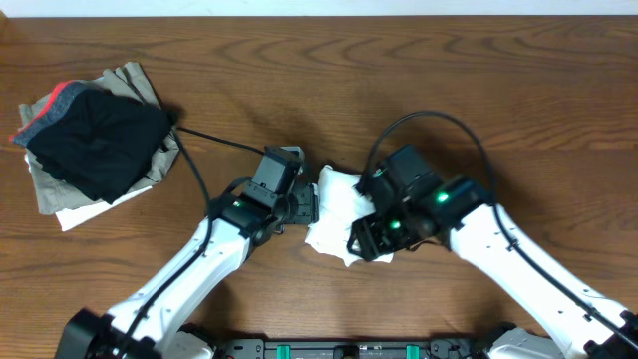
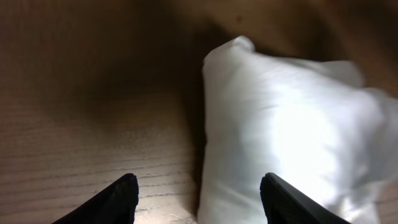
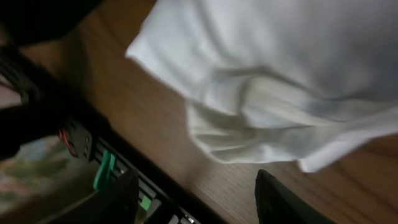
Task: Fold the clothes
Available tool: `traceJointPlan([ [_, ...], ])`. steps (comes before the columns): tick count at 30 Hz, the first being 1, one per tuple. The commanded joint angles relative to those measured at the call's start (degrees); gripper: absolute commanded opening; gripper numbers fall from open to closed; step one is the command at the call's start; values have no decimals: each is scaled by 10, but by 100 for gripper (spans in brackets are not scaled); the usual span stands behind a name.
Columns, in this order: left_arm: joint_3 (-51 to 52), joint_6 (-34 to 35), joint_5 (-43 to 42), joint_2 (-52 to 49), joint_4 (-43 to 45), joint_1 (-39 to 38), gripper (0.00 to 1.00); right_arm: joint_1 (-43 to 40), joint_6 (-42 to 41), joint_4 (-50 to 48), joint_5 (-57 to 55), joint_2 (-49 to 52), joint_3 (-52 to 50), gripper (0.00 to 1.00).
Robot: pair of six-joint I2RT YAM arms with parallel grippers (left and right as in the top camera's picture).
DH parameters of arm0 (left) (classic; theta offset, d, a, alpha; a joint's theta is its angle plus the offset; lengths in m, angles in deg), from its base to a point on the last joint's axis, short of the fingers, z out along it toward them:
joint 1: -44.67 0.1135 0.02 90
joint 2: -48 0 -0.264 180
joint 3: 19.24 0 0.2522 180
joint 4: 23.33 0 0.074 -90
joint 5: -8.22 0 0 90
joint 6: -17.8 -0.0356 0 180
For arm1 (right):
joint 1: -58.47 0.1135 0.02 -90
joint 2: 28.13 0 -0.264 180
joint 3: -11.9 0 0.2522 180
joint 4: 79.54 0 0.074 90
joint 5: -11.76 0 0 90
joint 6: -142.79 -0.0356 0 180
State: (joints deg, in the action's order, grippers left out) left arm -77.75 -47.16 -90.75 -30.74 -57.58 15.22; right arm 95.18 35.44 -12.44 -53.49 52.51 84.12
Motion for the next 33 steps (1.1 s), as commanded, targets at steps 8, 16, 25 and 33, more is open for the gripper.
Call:
traceJointPlan([
  [8,0,-7,7,-31,0,3,66,59,-11,-10,-105,81,5,59],
  [16,0,-7,7,-31,0,3,70,59,-11,-59,-128,139,5,12],
  [25,0,-7,7,-31,0,3,71,45,-11,3,-213,75,5,5],
  [33,0,-7,-5,-31,0,3,72,23,-11,31,-292,30,5,15],
])
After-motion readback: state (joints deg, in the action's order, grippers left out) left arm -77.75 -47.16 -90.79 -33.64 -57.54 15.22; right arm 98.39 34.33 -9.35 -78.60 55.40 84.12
